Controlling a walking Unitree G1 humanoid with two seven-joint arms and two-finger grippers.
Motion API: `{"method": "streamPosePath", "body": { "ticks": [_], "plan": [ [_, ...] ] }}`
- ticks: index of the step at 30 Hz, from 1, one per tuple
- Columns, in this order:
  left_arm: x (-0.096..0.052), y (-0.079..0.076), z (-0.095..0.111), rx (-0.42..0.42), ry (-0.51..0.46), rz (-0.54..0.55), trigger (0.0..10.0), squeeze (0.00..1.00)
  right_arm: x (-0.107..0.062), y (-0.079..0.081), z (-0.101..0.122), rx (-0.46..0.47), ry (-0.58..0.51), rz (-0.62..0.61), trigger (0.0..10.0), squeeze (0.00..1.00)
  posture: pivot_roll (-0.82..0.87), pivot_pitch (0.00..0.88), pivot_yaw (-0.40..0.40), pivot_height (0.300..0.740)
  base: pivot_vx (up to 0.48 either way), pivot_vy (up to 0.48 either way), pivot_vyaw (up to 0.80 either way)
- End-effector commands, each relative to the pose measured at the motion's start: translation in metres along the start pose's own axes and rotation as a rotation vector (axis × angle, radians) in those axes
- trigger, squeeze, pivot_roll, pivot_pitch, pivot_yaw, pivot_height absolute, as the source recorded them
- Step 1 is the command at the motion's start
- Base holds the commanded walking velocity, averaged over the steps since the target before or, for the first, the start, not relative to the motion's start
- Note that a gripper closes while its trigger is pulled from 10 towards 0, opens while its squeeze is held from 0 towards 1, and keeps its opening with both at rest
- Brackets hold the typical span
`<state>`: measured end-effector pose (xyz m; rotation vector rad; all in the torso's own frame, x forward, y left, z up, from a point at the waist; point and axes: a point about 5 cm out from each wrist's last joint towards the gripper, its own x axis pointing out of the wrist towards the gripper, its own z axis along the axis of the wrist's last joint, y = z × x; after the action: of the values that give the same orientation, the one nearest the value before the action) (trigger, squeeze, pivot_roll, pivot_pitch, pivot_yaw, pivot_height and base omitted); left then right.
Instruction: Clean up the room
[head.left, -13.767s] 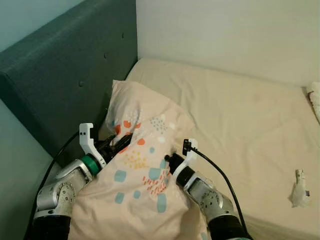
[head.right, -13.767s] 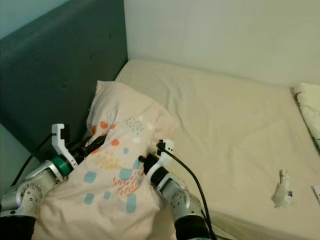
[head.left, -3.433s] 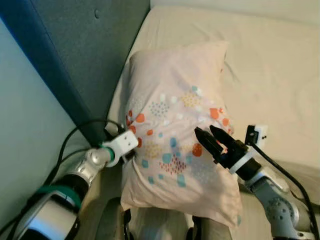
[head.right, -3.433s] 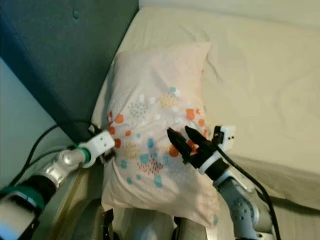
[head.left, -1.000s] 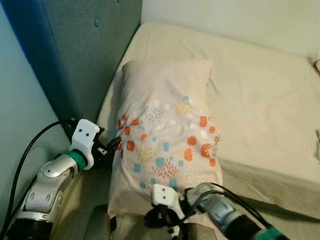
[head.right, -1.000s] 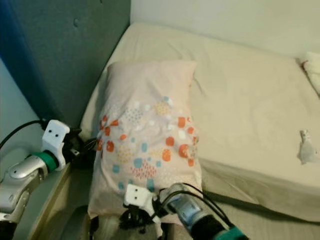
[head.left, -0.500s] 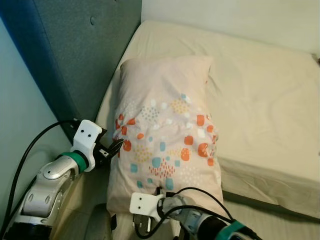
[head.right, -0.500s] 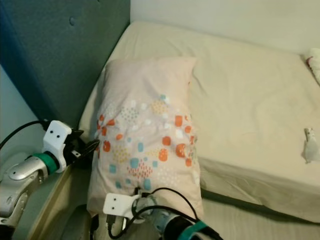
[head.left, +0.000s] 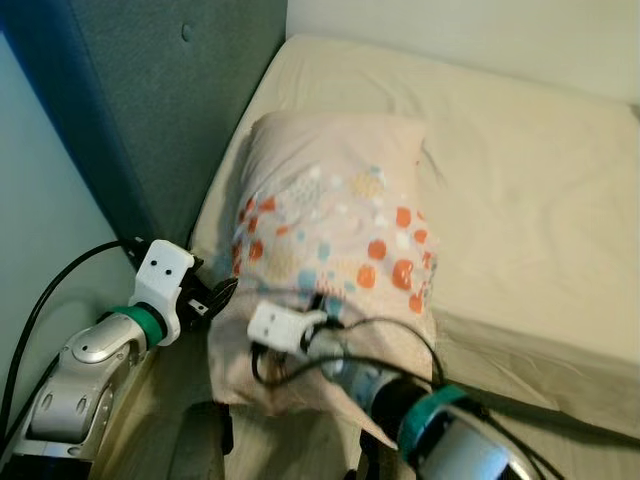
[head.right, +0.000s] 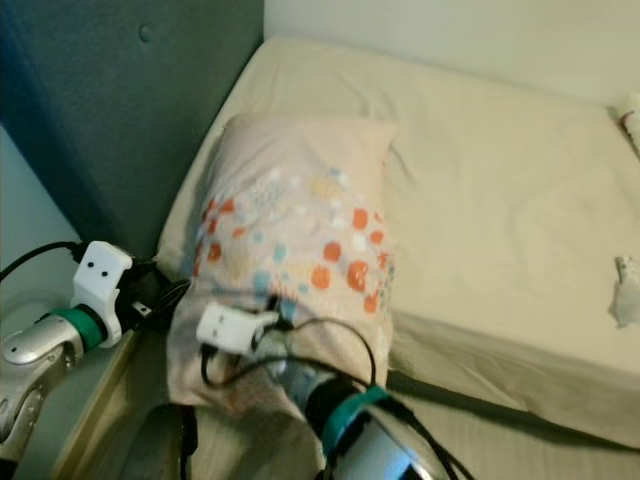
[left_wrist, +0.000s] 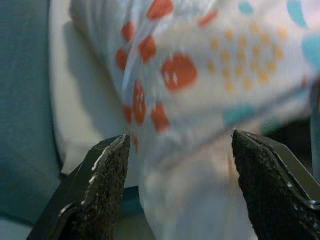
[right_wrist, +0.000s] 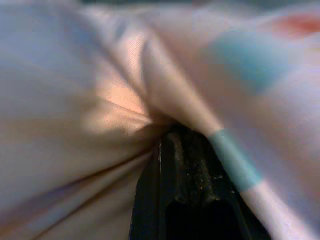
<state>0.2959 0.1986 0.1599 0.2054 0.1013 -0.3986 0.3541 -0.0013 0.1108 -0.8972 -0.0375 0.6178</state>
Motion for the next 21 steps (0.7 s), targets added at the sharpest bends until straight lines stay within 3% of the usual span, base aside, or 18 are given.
{"method": "streamPosePath", "body": {
  "ticks": [1,3,5,6,9,11,12,14,16,17,18,19,20,21],
  "plan": [
    [-0.001,-0.002,-0.002,-0.010,0.012,-0.006,10.0,0.00,0.005,-0.030,0.011,0.042,-0.015,-0.110,0.0,0.00,0.27,0.185,-0.071,0.582,0.000,0.000,0.00],
    [-0.002,-0.002,-0.003,-0.011,0.013,-0.003,10.0,0.00,0.008,-0.049,0.022,0.035,-0.031,-0.150,0.0,0.00,0.27,0.185,-0.071,0.582,0.000,0.000,0.00],
    [-0.001,-0.002,-0.003,-0.010,0.013,-0.001,10.0,0.00,0.009,-0.057,0.026,0.031,-0.035,-0.163,0.0,0.00,0.27,0.185,-0.071,0.582,0.000,0.000,0.00],
    [-0.001,-0.001,-0.002,-0.006,0.014,0.003,10.0,0.00,0.010,-0.076,0.032,0.038,-0.035,-0.213,0.0,0.00,0.27,0.193,-0.079,0.582,0.000,0.000,0.00],
    [-0.001,-0.001,-0.002,-0.003,0.014,0.005,10.0,0.00,0.009,-0.089,0.036,0.045,-0.036,-0.249,0.0,0.00,0.28,0.192,-0.080,0.582,0.000,0.000,0.00],
    [-0.003,0.002,-0.002,0.000,0.015,0.022,10.0,0.00,0.005,-0.126,0.045,0.085,-0.034,-0.367,0.0,0.00,0.27,0.191,-0.081,0.582,0.000,0.000,0.00],
    [-0.003,0.003,-0.002,0.000,0.016,0.027,10.0,0.00,0.004,-0.134,0.047,0.097,-0.036,-0.392,0.0,0.00,0.27,0.191,-0.081,0.582,0.000,0.000,0.00],
    [-0.004,0.002,-0.004,-0.001,0.020,0.029,10.0,0.00,0.005,-0.130,0.048,0.154,-0.040,-0.353,0.0,0.00,0.27,0.192,-0.080,0.582,0.000,0.000,0.00],
    [-0.004,0.002,-0.004,-0.001,0.020,0.029,10.0,0.00,0.005,-0.130,0.048,0.154,-0.040,-0.353,0.0,0.00,0.27,0.192,-0.080,0.582,0.000,0.000,0.00],
    [-0.004,0.001,-0.005,-0.001,0.024,0.024,10.0,0.00,0.007,-0.119,0.045,0.186,-0.045,-0.306,0.0,0.00,0.27,0.192,-0.080,0.582,0.000,0.000,0.00],
    [-0.004,0.001,-0.005,-0.001,0.024,0.024,10.0,0.00,0.007,-0.119,0.045,0.186,-0.045,-0.306,0.0,0.00,0.27,0.192,-0.080,0.582,0.000,0.000,0.00],
    [-0.002,-0.005,-0.006,-0.005,0.031,-0.007,10.0,0.00,0.009,-0.088,0.031,0.236,-0.043,-0.193,0.0,0.00,0.26,0.189,-0.072,0.582,0.000,0.000,0.00],
    [-0.002,-0.005,-0.006,-0.005,0.031,-0.007,10.0,0.00,0.009,-0.088,0.031,0.236,-0.043,-0.193,0.0,0.00,0.26,0.189,-0.072,0.582,0.000,0.000,0.00],
    [-0.001,-0.010,-0.008,-0.002,0.037,-0.030,10.0,0.00,0.008,-0.063,0.018,0.312,-0.027,-0.124,0.2,0.00,0.25,0.189,-0.071,0.582,0.000,0.000,0.00]
  ]
}}
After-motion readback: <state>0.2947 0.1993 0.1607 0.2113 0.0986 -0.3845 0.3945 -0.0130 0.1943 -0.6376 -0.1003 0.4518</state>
